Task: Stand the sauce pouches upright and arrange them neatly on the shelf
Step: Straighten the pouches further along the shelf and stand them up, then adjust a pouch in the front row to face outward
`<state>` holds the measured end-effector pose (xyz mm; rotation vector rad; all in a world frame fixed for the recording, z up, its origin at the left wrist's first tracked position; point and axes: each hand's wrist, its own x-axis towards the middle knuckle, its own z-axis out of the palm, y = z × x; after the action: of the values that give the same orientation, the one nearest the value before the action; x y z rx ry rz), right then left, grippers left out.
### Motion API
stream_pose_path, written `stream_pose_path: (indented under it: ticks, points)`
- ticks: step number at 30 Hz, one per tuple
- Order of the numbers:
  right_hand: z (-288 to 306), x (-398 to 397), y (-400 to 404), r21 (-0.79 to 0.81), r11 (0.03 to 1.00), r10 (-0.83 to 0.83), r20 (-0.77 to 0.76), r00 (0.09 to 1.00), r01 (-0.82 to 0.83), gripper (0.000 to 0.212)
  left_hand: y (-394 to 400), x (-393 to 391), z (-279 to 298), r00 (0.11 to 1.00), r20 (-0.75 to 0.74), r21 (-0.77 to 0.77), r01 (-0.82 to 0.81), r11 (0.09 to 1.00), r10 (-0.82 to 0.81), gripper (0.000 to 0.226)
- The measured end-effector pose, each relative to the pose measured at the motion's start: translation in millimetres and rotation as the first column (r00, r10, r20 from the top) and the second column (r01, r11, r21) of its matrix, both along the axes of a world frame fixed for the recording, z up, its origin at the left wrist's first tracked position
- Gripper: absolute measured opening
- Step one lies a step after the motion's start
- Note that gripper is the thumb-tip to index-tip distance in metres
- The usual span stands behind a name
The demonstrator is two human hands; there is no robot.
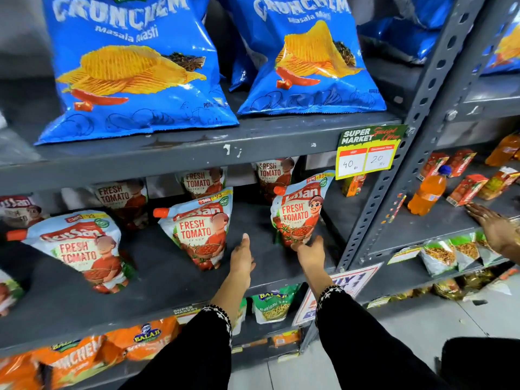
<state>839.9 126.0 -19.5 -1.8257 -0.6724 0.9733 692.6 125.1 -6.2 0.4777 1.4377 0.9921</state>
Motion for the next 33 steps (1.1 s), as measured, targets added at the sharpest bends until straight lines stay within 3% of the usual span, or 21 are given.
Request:
stream_pose_path:
  ticks: [2, 6, 11, 15, 18, 22, 33]
  points:
    - [2.4, -18.6, -7.6, -0.002, 1.0, -0.028, 0.017, 0.999, 0.028, 0.058, -9.2, -18.9, -1.1, 1.0, 0.016, -0.014, -0.022, 1.0, 0.022, 0.056]
    - [3.6, -56.1, -14.6, -0.01, 0.998, -0.056, 0.037, 0.998, 0.056, 0.058, -22.0, -58.5, -2.9, 0.998, 0.011, -0.046, -0.062, 0.997, 0.062, 0.038]
    - [2.7, -119.2, -17.4, 0.005, 0.996, 0.088, -0.099, 0.991, -0.088, 0.059, -26.3, -123.4, -1.1, 0.978, -0.143, -0.082, -0.166, 0.983, 0.153, 0.07]
    - [4.5, -157.2, -18.9, 0.106, 0.938, 0.346, -0.215, 0.913, -0.331, 0.079, -18.9, -152.1, 4.6, 0.996, -0.048, 0.021, -0.079, 0.997, 0.08, 0.074]
    - [4.4, -166.7, -17.6, 0.133, 0.898, 0.44, -0.215, 0.872, -0.42, 0.073, -18.7, -154.3, 6.8, 0.998, 0.054, 0.059, 0.027, 0.998, -0.03, 0.062]
    - [8.7, -166.8, -12.7, 0.164, 0.874, 0.484, -0.209, 0.85, -0.457, 0.053, -17.5, -150.1, 2.9, 0.994, 0.052, 0.065, 0.089, 0.994, -0.092, 0.057]
    - [9.4, -147.0, -2.1, 0.098, 0.89, 0.456, -0.214, 0.864, -0.445, 0.044, -15.5, -133.8, 2.0, 0.991, 0.089, 0.092, 0.091, 0.992, -0.099, 0.051]
